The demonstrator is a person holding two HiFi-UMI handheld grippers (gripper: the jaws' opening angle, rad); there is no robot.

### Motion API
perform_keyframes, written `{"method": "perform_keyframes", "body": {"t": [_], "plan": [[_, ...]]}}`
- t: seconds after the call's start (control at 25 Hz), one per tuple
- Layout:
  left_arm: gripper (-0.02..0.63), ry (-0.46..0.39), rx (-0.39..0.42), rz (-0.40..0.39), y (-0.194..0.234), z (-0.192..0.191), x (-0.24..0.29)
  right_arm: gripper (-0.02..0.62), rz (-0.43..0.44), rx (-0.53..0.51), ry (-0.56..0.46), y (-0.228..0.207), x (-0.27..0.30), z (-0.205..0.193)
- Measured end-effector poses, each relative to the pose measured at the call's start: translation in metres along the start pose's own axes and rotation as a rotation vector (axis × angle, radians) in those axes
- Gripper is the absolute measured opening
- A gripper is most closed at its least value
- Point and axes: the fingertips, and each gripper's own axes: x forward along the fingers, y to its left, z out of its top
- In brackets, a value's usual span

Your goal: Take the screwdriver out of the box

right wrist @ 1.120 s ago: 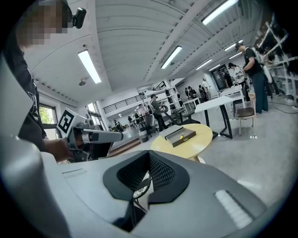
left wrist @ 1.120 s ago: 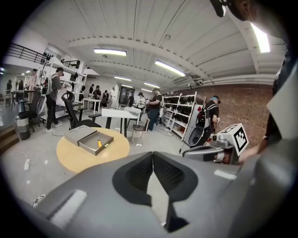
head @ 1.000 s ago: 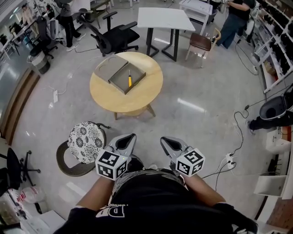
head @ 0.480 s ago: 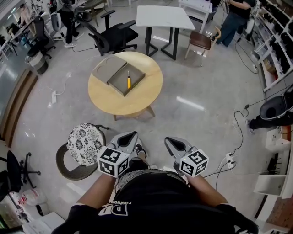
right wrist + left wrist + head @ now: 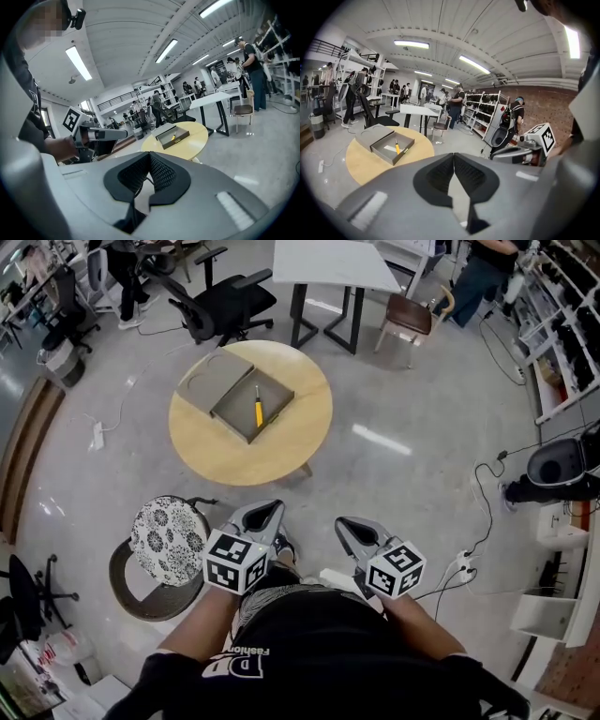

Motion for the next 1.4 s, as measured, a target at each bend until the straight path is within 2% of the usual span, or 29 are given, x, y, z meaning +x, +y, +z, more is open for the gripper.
{"method": "perform_keyframes", "body": {"t": [0.2, 0.48, 0.68, 0.88, 1.16, 1.4], "plan": [[0.06, -0.018, -0.002, 0.002, 0.032, 0.023, 0.015, -0.004, 0.028, -0.022, 0.035, -0.007, 0.045, 0.024], [0.058, -0.043, -0.031, 0.04, 0.1, 0.053, 0.021, -0.004, 0.055, -0.072, 0.045, -0.011, 0.111, 0.072], [0.06, -0.054, 0.022, 0.049, 0.134, 0.074, 0.028, -0.005, 0.064, -0.107, 0.074, -0.014, 0.148, 0.097], [0.06, -0.07, -0.011, 0.046, 0.175, 0.086, 0.041, -0.005, 0.051, -0.134, 0.079, -0.022, 0.185, 0.122], [0.06, -0.058, -0.016, 0.048, 0.211, 0.093, 0.052, -0.004, 0.046, -0.131, 0.087, -0.025, 0.217, 0.128], [0.058, -0.026, -0.015, 0.056, 0.225, 0.092, 0.052, -0.003, 0.046, -0.108, 0.075, -0.028, 0.231, 0.132]]}}
